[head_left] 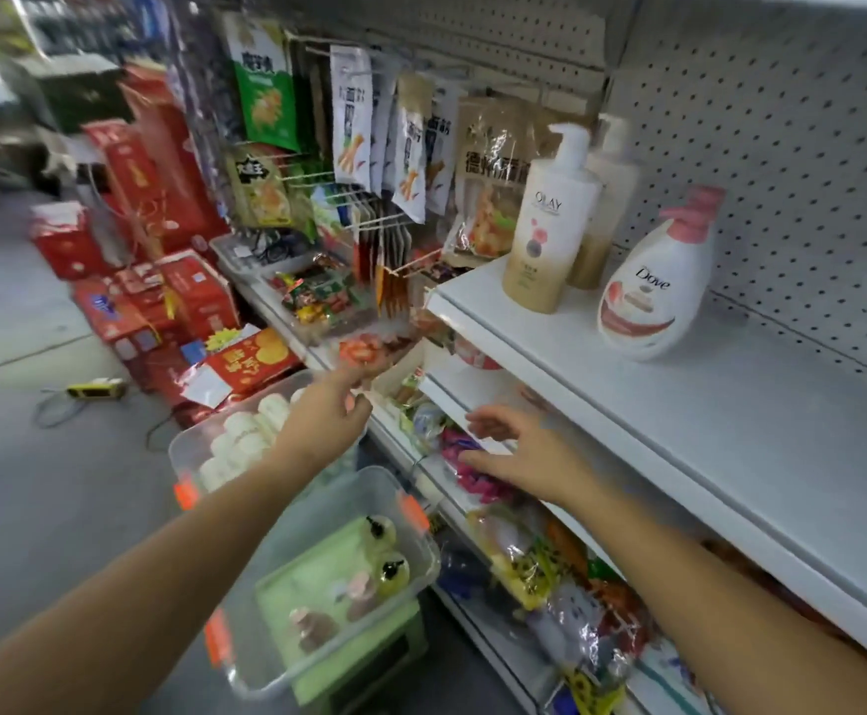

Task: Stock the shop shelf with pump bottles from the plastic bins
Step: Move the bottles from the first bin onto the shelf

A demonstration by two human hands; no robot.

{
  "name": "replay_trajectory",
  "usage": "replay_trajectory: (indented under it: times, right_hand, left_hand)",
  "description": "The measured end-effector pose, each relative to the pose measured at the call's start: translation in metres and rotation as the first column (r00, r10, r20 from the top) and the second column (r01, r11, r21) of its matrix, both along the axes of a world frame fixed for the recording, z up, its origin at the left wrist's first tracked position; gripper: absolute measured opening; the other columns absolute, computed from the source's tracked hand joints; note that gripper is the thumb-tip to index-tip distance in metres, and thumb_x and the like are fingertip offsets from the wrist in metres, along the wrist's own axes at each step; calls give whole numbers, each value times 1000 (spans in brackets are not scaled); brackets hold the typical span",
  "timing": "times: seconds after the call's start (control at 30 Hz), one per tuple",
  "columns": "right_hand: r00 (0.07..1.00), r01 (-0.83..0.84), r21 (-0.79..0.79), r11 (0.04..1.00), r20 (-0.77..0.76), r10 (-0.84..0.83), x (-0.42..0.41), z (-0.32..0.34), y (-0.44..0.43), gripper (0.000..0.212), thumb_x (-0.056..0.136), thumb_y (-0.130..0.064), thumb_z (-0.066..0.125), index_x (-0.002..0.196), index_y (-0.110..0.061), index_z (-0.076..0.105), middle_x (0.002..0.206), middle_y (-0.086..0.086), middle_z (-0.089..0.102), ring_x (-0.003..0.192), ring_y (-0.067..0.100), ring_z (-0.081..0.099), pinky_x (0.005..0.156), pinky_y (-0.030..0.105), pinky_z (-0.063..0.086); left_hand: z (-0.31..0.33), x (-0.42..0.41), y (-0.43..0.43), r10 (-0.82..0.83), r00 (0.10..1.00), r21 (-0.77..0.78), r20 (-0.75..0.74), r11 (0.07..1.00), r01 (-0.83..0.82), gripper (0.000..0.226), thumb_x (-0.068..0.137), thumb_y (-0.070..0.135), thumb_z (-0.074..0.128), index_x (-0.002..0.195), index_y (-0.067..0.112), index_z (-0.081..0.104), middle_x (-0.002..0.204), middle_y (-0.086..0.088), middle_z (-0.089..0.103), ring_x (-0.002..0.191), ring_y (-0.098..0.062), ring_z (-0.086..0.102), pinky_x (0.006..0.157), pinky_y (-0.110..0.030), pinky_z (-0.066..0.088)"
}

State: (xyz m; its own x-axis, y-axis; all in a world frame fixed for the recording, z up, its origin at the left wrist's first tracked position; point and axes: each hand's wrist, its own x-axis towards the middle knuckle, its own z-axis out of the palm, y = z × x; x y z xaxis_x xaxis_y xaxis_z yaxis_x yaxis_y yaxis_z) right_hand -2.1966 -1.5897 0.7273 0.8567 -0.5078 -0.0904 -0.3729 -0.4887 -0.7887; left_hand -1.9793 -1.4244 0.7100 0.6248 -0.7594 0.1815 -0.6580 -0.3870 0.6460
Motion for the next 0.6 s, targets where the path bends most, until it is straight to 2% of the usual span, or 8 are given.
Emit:
replay_trajectory:
  times: [0.13, 0.2, 0.3, 0.37, 0.47, 0.6]
  right_hand:
    - [980, -168, 10, 986, -109, 168, 47, -61, 25, 63, 76, -43, 81, 132, -26, 60, 126, -15, 62, 115, 1, 58, 101, 26, 49]
    - [960, -227, 47, 973, -158, 232, 68, -93, 35, 60, 78, -37, 82, 131, -22, 60, 126, -12, 61, 118, 5, 57, 102, 26, 47]
    - [926, -291, 92, 952, -225, 304, 95, -144, 45, 61, 77, -31, 83, 132, -22, 59, 127, -7, 63, 118, 6, 59, 104, 29, 48]
    - [897, -322, 135, 937, -274, 348, 109, -180, 49, 62, 76, -25, 85, 132, -20, 59, 126, -5, 63, 118, 7, 59, 105, 30, 47]
    - [836, -373, 178, 911, -362, 413, 125, -232, 54, 68, 76, -25, 84, 137, -20, 54, 129, -6, 60, 121, 4, 55, 104, 23, 45]
    - [780, -376, 223, 900, -449, 437, 123, -296, 53, 69, 75, -25, 76, 139, -24, 51, 135, -3, 58, 125, 9, 56, 107, 33, 46]
  left_hand:
    - [-72, 20, 62, 115, 991, 155, -63, 982, -104, 41, 93, 17, 56, 134, 19, 59, 135, -2, 62, 120, -19, 59, 98, -28, 43]
    - [-106, 25, 89, 170, 979, 230, -110, 963, -141, 43, 93, 21, 57, 136, 19, 56, 138, -1, 59, 125, -20, 56, 102, -32, 44]
    - [-155, 30, 121, 235, 959, 350, -159, 922, -167, 50, 90, 37, 53, 139, 27, 52, 141, 6, 55, 127, -18, 55, 102, -38, 47]
    - [-189, 29, 137, 249, 947, 403, -203, 903, -151, 52, 90, 31, 57, 141, 23, 51, 144, 4, 53, 130, -17, 52, 106, -33, 43]
    - [-239, 21, 156, 288, 917, 468, -276, 874, -134, 56, 90, 21, 61, 144, 23, 46, 148, 5, 47, 135, -16, 46, 107, -27, 37]
    - [-294, 5, 174, 344, 872, 559, -348, 823, -102, 68, 86, 20, 64, 149, 27, 39, 152, 8, 42, 137, -14, 44, 109, -29, 40]
